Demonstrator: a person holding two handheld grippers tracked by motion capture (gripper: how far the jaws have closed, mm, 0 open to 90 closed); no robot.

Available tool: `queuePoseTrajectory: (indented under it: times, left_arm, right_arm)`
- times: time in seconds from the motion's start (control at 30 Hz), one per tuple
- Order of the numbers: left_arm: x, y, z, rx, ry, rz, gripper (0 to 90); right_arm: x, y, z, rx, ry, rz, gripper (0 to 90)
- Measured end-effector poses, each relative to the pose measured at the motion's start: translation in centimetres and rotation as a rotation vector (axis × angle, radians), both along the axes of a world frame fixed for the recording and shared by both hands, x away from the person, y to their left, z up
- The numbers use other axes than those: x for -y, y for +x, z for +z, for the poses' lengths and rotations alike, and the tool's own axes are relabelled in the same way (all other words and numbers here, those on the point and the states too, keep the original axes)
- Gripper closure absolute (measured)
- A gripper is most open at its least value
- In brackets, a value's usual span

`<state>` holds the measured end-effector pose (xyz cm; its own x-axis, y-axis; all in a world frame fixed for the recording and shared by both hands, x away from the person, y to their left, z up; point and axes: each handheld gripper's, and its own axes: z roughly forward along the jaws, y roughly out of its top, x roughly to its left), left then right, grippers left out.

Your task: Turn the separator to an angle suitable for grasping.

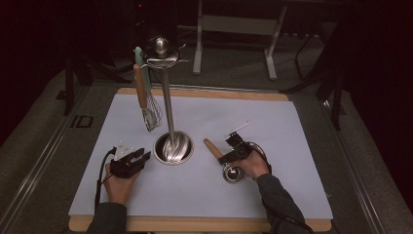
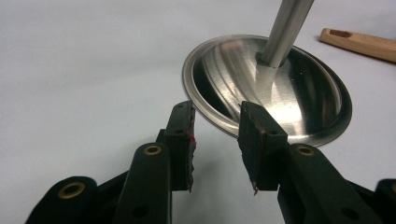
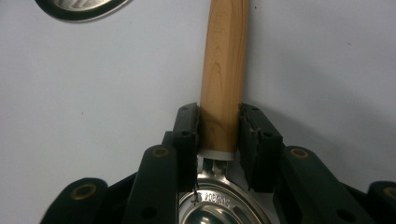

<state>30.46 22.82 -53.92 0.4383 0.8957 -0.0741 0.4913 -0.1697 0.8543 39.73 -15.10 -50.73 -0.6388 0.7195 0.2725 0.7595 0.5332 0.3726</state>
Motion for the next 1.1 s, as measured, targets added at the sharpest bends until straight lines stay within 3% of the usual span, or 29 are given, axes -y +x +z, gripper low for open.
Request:
queuePoseTrajectory:
  times: [0.1, 0.47, 1.1]
  left_arm:
    - [0.0, 0.0, 0.0, 0.000, 0.000, 0.000, 66.3]
    - [0.0, 0.0, 0.0, 0.001, -0.003, 0.000, 66.2]
    - [0.0, 0.0, 0.0, 0.002, -0.005, 0.003, 66.1]
  right_arm:
    - [-0.4, 0.0, 0.1, 0.003, -0.023, 0.009, 70.5]
    - [-0.7, -0.4, 0.3, 0.029, -0.007, 0.024, 71.0]
    - [-0.7, -1.4, 3.0, 0.221, -0.026, 0.122, 71.0]
